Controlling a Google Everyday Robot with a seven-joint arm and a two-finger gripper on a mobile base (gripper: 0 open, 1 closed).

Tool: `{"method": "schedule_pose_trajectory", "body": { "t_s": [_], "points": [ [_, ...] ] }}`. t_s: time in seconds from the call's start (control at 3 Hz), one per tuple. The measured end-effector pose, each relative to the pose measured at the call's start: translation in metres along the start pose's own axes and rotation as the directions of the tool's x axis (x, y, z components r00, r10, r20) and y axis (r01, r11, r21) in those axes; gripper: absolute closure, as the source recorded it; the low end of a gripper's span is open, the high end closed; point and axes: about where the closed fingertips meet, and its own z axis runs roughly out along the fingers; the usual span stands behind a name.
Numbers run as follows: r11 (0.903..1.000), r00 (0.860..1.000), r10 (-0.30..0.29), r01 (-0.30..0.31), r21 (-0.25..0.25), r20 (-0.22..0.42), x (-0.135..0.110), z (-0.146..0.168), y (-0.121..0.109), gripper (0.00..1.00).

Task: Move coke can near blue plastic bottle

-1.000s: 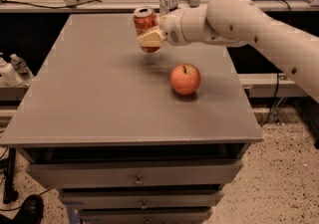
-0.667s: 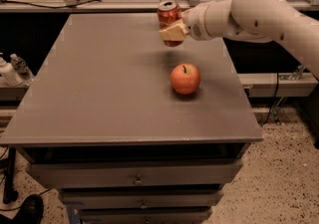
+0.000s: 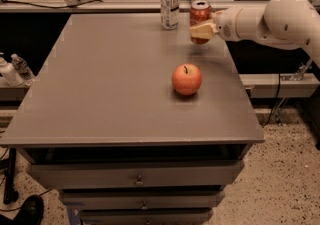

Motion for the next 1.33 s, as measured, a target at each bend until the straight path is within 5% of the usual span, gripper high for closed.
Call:
{"method": "schedule_pose_trajectory", "body": {
  "t_s": [0.33, 0.67, 1.33],
  "points": [
    [0.9989, 0.996, 0.044, -0.043, -0.02, 0.072, 0.017, 0.023, -0.034, 1.0],
    [0.9987, 0.992, 0.047, -0.048, 0.013, 0.115, 0.01, 0.021, -0.06, 1.0],
    [0.9992, 0.996, 0.04, -0.04, -0.002, 0.085, 0.01, 0.03, -0.057, 1.0]
  ]
}}
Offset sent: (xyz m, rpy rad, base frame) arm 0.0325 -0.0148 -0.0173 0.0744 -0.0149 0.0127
